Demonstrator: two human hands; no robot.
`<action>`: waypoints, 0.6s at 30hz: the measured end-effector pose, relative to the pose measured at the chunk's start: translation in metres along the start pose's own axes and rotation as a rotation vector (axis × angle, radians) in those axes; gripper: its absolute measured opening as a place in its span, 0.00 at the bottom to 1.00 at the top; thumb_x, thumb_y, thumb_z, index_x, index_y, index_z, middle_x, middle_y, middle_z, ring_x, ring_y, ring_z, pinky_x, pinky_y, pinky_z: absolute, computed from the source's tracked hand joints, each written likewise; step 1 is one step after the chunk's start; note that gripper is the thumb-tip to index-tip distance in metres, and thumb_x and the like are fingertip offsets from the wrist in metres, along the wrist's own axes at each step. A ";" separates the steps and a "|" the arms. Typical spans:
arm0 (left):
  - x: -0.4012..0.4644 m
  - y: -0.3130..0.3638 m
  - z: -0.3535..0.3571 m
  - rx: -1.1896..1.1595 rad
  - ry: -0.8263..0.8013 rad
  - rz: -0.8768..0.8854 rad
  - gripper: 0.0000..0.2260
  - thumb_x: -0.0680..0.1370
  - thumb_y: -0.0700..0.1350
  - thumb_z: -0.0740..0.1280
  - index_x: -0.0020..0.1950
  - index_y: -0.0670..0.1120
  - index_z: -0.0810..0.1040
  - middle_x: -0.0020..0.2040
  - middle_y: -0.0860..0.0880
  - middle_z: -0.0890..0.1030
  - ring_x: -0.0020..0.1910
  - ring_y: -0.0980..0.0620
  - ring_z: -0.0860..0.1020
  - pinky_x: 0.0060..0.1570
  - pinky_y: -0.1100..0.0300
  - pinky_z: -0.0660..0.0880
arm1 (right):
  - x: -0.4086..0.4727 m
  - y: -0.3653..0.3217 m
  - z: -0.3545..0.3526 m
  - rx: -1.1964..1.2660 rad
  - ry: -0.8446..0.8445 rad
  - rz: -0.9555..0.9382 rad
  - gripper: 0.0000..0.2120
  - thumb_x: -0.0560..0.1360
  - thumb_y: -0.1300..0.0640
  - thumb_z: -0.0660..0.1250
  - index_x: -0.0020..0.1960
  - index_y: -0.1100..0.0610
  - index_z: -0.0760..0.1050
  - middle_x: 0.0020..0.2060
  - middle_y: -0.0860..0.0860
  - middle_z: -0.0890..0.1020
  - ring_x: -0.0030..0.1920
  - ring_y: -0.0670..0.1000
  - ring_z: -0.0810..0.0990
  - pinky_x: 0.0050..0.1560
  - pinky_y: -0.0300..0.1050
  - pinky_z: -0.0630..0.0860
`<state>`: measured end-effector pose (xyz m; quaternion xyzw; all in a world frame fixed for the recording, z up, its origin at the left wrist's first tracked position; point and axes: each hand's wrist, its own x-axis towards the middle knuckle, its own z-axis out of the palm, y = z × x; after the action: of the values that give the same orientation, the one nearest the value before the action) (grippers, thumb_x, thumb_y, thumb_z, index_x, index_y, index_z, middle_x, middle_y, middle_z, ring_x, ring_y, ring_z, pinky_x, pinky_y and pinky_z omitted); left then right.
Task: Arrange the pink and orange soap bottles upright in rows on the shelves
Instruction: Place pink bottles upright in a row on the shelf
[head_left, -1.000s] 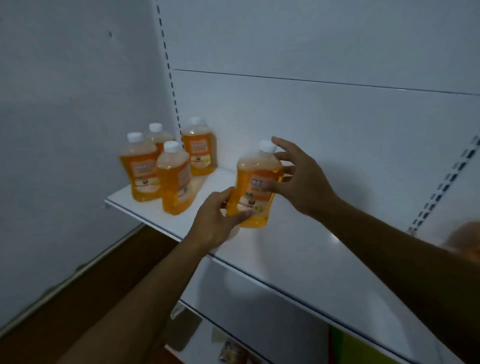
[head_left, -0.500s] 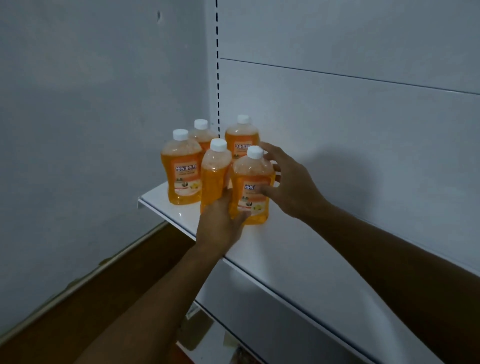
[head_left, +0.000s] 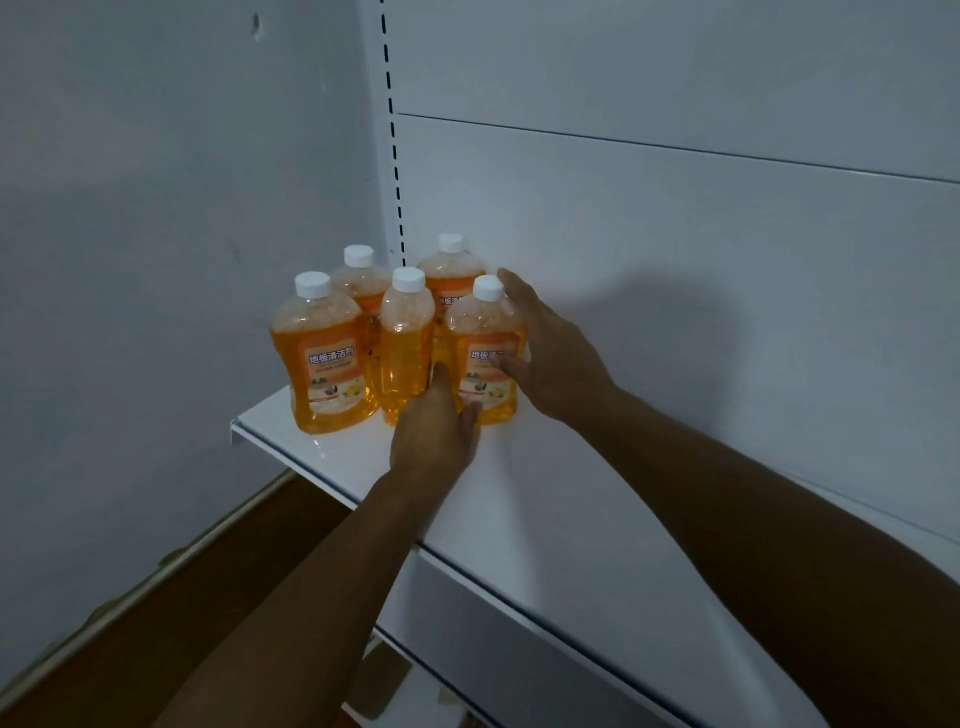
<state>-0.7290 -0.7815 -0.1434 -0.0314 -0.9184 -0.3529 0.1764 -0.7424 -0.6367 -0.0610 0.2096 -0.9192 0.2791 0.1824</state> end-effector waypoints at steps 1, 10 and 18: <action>-0.001 -0.003 0.000 0.026 -0.018 0.001 0.18 0.79 0.48 0.65 0.67 0.44 0.69 0.58 0.44 0.80 0.54 0.43 0.80 0.52 0.52 0.77 | -0.003 0.001 -0.002 0.003 -0.011 0.003 0.40 0.75 0.55 0.70 0.78 0.51 0.50 0.74 0.53 0.66 0.69 0.57 0.70 0.64 0.59 0.71; -0.066 0.031 -0.005 0.103 0.035 0.093 0.14 0.77 0.54 0.66 0.56 0.46 0.75 0.49 0.48 0.80 0.46 0.50 0.78 0.43 0.59 0.75 | -0.075 0.032 -0.043 -0.117 -0.064 0.164 0.36 0.77 0.44 0.64 0.78 0.52 0.51 0.77 0.51 0.59 0.75 0.54 0.60 0.71 0.55 0.64; -0.126 0.158 0.041 0.217 -0.290 0.462 0.31 0.73 0.68 0.55 0.70 0.52 0.72 0.70 0.52 0.73 0.69 0.50 0.72 0.70 0.51 0.65 | -0.190 0.051 -0.154 -0.392 -0.081 0.295 0.34 0.79 0.35 0.52 0.78 0.52 0.53 0.77 0.52 0.58 0.77 0.54 0.54 0.75 0.55 0.56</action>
<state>-0.5949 -0.6278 -0.1142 -0.2709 -0.9349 -0.1946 0.1214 -0.5729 -0.4536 -0.0495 0.0449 -0.9829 0.1106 0.1399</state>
